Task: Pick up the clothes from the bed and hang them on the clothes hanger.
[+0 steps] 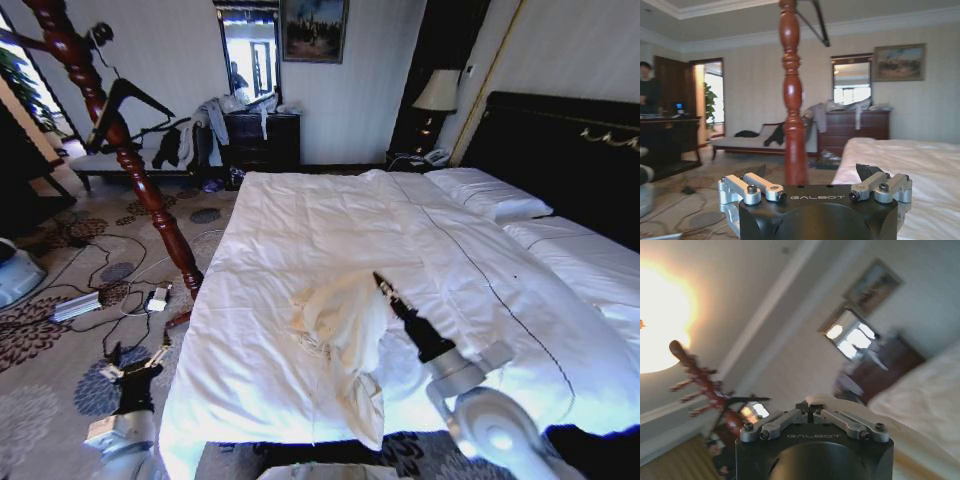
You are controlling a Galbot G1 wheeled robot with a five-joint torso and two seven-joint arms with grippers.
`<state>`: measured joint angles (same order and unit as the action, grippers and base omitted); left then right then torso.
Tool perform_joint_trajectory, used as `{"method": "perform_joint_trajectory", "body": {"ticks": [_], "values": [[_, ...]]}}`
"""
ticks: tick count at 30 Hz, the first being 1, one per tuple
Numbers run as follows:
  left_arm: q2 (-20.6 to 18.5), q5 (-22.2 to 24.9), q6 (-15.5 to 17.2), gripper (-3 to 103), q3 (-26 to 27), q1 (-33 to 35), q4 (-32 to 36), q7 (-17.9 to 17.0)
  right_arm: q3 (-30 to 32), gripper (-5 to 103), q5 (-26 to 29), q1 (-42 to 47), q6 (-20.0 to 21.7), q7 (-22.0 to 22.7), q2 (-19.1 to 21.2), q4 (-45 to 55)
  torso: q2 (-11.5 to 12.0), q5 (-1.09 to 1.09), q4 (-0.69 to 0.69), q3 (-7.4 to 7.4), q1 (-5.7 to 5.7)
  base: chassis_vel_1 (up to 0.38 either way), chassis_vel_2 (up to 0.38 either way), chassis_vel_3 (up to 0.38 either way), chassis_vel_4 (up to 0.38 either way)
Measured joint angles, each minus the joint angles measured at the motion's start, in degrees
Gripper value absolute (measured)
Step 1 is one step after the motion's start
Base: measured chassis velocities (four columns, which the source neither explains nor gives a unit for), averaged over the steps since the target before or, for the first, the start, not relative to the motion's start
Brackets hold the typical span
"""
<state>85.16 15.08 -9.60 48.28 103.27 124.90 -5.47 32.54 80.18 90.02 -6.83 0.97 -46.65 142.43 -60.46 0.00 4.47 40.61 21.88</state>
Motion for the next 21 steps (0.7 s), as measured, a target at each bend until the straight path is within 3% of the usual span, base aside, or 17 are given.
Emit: {"method": "perform_joint_trajectory", "body": {"ticks": [6,7,9,10,12,13,14,17,19,21], "values": [[-0.5,-0.1,-0.2,100,-0.1,0.0,0.0,0.4,2.0,0,0.4,-2.1,-0.2,-1.7,1.9,1.1,0.0,-0.01,0.0,0.0,0.0,0.0,0.0,0.0,0.0],[-0.5,-0.2,-0.2,100,0.0,0.1,-0.2,0.4,2.0,0,0.1,-2.3,0.6,0.0,1.9,1.0,0.0,-0.01,0.0,0.0,0.0,0.0,0.0,0.0,0.0],[-0.5,-0.3,-0.2,100,0.1,0.2,-0.4,0.3,1.2,0,-1.7,-2.4,4.7,7.5,1.6,-0.6,0.0,-0.02,0.0,0.0,0.0,0.0,0.0,0.0,0.0],[-0.5,-0.3,-0.2,100,0.1,0.2,-0.4,0.3,1.2,0,-1.7,-2.4,4.7,7.5,1.6,-0.6,0.0,-0.02,0.0,0.0,0.0,0.0,0.0,0.0,0.0],[-0.3,-0.4,-0.3,100,0.2,0.4,-0.9,-0.3,-0.3,0,-4.2,-3.8,12.3,19.9,0.7,-5.0,0.0,0.01,0.01,0.0,0.0,0.0,0.0,0.0,0.0],[-0.2,-0.5,-0.3,100,0.2,0.4,-1.1,-0.4,-1.0,0,-4.1,-5.0,14.4,23.7,0.3,-7.2,0.0,0.02,0.01,0.0,0.0,0.0,0.0,0.0,0.0],[-0.2,-0.5,-0.3,100,0.2,0.4,-1.1,-0.4,-1.0,0,-4.1,-5.0,14.4,23.7,0.3,-7.2,0.0,0.02,0.01,0.0,0.0,0.0,0.0,0.0,0.0],[0.3,-1.1,-0.5,100,0.3,0.6,-2.1,-0.8,-3.5,-3,-1.6,-12.8,17.7,30.7,-0.8,-15.1,0.0,0.01,0.0,0.0,0.0,0.0,0.0,0.0,0.0],[0.5,-1.3,-0.6,100,0.3,0.6,-2.4,-0.9,-4.1,-3,-1.2,-15.6,18.0,31.1,-1.0,-17.6,0.0,0.01,-0.01,0.0,0.0,0.0,0.0,0.0,0.0],[0.7,-1.6,-0.6,100,0.2,0.5,-2.6,-1.0,-5.4,7,-1.5,-20.9,18.1,30.6,-1.7,-22.1,0.0,0.01,-0.02,0.01,0.0,0.0,0.0,0.0,0.0]]}}
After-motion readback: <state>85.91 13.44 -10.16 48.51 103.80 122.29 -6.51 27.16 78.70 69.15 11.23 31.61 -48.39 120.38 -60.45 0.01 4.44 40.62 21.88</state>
